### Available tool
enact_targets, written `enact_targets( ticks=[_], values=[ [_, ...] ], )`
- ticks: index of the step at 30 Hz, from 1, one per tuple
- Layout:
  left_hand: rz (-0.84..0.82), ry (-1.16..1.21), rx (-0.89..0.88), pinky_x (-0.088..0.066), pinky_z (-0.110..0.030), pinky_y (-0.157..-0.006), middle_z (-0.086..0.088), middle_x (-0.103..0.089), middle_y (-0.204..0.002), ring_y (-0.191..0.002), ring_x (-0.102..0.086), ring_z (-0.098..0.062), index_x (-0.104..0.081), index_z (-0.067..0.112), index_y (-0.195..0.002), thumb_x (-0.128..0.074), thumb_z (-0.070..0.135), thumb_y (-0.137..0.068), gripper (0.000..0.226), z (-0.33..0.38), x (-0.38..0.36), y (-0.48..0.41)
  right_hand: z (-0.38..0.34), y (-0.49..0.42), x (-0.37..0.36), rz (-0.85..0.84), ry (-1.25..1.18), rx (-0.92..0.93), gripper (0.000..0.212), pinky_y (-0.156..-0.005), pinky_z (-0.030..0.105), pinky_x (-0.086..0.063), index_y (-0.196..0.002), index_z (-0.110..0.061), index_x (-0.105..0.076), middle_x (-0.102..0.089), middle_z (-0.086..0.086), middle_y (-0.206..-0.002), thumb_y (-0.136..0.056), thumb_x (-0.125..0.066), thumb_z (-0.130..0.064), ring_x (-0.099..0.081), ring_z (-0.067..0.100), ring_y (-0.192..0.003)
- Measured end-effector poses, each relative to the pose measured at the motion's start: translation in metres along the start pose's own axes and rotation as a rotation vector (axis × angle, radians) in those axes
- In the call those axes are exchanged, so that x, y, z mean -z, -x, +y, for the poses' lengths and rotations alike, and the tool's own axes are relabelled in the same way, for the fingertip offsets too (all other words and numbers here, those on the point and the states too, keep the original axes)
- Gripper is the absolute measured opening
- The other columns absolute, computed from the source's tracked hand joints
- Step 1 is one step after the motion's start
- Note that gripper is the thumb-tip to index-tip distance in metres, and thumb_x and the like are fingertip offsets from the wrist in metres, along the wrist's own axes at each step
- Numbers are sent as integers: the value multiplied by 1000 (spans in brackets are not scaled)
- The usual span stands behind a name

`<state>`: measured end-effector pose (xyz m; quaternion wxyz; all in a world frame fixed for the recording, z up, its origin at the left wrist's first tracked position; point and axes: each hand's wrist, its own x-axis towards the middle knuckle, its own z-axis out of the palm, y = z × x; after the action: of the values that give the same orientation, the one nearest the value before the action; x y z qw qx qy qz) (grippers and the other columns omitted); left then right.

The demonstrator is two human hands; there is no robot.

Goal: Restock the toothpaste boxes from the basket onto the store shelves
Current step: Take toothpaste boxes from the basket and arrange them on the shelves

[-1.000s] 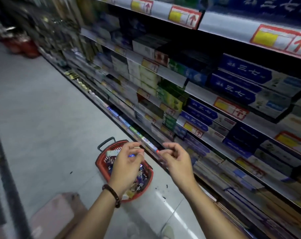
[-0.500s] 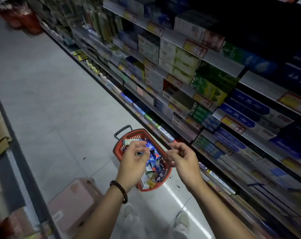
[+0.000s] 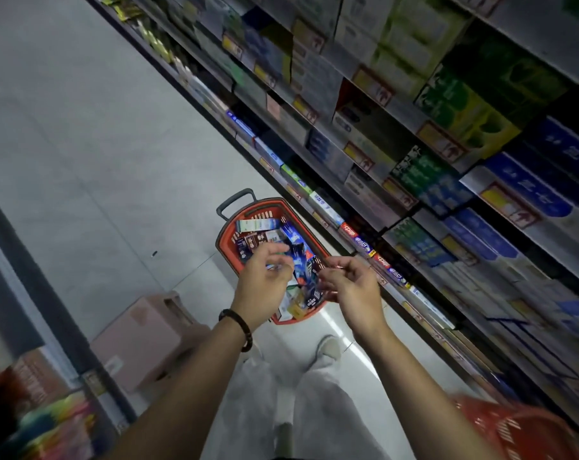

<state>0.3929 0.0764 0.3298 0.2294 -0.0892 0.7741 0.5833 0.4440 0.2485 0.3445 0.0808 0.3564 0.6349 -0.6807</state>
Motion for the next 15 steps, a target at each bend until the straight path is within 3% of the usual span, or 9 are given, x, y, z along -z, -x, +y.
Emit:
enact_targets(
  ticks=[4,12,15],
  values=[
    [21,-25,14,-56,-25,-78,5,-73,-109,-94,-74,-13,-64,28,-119,-67,17,-99,22,-21,-11,-24,17,-33,3,-8,17,-27,18,-61,29,-55,-113,-6,-68,-73,14,-82,-96,-68,0,-70,17,-68],
    [93,-22,44,-55,-25,-81,6,-73,-108,-98,-73,-15,-66,29,-118,-68,24,-100,18,-79,-35,-77,76,-104,-4,-4,74,-37,20,-60,28,-56,-118,-11,-69,-77,15,-91,-98,-69,-7,-73,20,-75],
    [112,-27,58,-56,-19,-80,7,-72,-108,-95,-71,-4,-65,27,-120,-68,23,-100,20,-105,-45,-98,103,-128,-7,10,89,-27,18,-61,28,-55,-116,-12,-69,-77,14,-89,-98,-69,-10,-74,21,-76]
  ],
)
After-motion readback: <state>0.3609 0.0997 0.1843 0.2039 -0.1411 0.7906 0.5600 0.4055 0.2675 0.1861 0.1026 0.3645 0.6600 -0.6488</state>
